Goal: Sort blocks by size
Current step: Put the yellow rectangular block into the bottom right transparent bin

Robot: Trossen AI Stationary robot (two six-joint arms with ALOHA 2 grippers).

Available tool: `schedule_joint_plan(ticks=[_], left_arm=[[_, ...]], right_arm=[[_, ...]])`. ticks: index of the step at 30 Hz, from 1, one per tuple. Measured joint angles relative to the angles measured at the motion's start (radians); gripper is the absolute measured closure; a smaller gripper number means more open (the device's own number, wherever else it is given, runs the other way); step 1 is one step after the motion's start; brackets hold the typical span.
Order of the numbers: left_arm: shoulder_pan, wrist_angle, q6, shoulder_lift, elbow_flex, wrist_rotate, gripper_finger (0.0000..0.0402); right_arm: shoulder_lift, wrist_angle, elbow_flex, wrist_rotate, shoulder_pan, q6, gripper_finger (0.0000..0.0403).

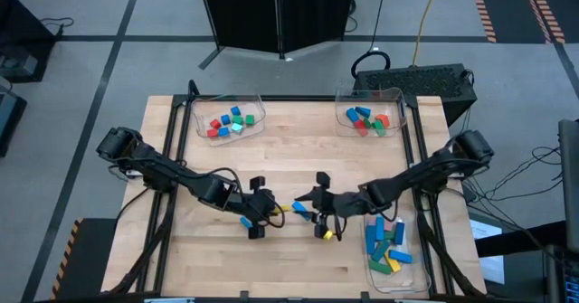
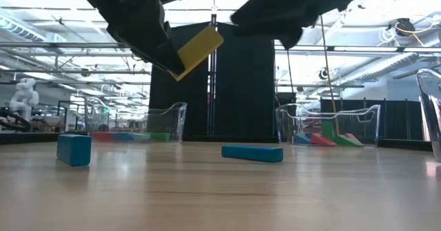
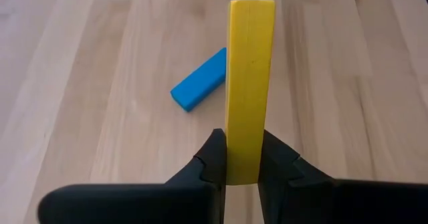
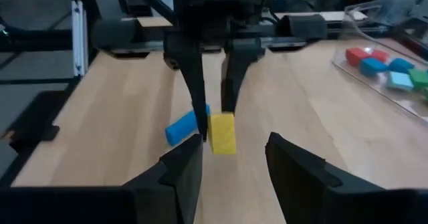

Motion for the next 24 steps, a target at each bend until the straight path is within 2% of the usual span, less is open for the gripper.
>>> schedule_joint_plan(ticks=[6,19,24], left_arm=[[0.000,0.021,0.014,0.000,0.000,-0.006,0.0360],[0.000,0.067,0.022,0.000,0.000,-0.029,0.0360],[0.000,0.070,0.022,0.000,0.000,-0.029,0.0360]], right_arm=[[0.039,0.061,0.000,-0.090,-0.036,-0.007,0.0246],[0.084,0.151,0.000,-0.144,-0.055,-0.032,0.0246],[0.083,0.163,0.000,-0.144,-0.059,-0.048,0.0274]])
